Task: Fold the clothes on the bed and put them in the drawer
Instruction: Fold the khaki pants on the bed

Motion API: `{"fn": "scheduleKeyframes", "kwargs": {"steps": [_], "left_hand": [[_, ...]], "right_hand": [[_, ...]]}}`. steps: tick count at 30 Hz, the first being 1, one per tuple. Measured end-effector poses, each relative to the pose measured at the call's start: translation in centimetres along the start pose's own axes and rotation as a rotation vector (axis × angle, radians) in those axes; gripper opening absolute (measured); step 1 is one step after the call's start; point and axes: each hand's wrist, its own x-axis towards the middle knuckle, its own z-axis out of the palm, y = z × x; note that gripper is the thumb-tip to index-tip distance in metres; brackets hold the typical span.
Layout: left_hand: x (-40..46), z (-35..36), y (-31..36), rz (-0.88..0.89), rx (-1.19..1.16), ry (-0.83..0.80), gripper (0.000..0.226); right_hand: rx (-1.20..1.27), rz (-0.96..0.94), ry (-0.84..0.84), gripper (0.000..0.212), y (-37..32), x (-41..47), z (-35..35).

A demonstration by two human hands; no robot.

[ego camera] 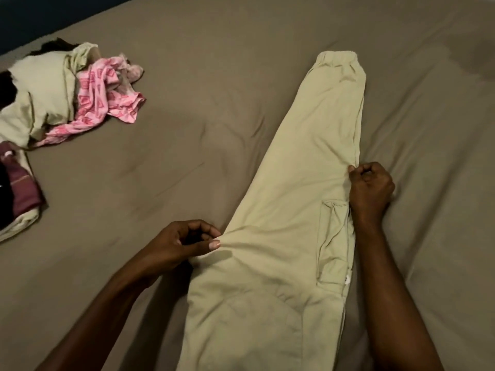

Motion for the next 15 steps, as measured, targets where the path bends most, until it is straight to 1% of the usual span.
{"fn": "scheduleKeyframes", "kwargs": {"steps": [2,4,5,6,8,9,10,11,12,13,14,15], "left_hand": [[-0.9,-0.2,-1.0,0.067,0.002,0.026,0.024],[-1.1,0.1,-1.7,0.147,-0.005,0.098,0.020],[-1.4,-0.1,-1.8,0.165,-0.016,0.108,0.020],[-1.5,-0.3,-1.9,0.170,-0.008,0.083,0.023],[-1.4,-1.2,-2.0,0.221,0.102,-0.002,0.030],[-1.9,-1.7,-2.5,0.244,0.196,-0.005,0.031],[-1.6,-1.7,-2.8,0.253,0.292,0.047,0.030],[-1.8,-1.5,-3.2,0.246,0.330,0.109,0.023],[-2.3,-1.3,-3.7,0.231,0.304,0.150,0.015],[-2.6,-1.0,-4.3,0.191,0.146,0.149,0.009],[-2.9,-0.6,-5.0,0.134,-0.087,0.120,0.009],[-3.1,-0.7,-5.4,0.089,-0.306,0.082,0.012]], "right_hand": [[0.018,-0.001,0.010,0.018,-0.5,-0.4,-0.3],[0.047,0.007,-0.010,0.017,-1.1,-0.7,-0.7],[0.063,0.005,-0.029,0.016,-1.7,-1.0,-1.1],[0.086,0.012,-0.048,0.016,-1.9,-1.3,-1.4],[0.142,0.050,-0.085,0.021,-2.5,-1.7,-2.0],[0.160,0.084,-0.124,0.026,-2.5,-2.2,-2.4],[0.172,0.101,-0.170,0.032,-2.3,-2.2,-2.6],[0.163,0.114,-0.205,0.039,-2.0,-2.8,-2.9],[0.148,0.119,-0.217,0.045,-2.1,-4.0,-3.3],[0.126,0.104,-0.222,0.049,-2.3,-5.5,-3.8],[0.075,0.068,-0.199,0.050,-2.4,-7.2,-4.3],[0.004,0.009,-0.135,0.048,-2.8,-9.2,-5.0]]}}
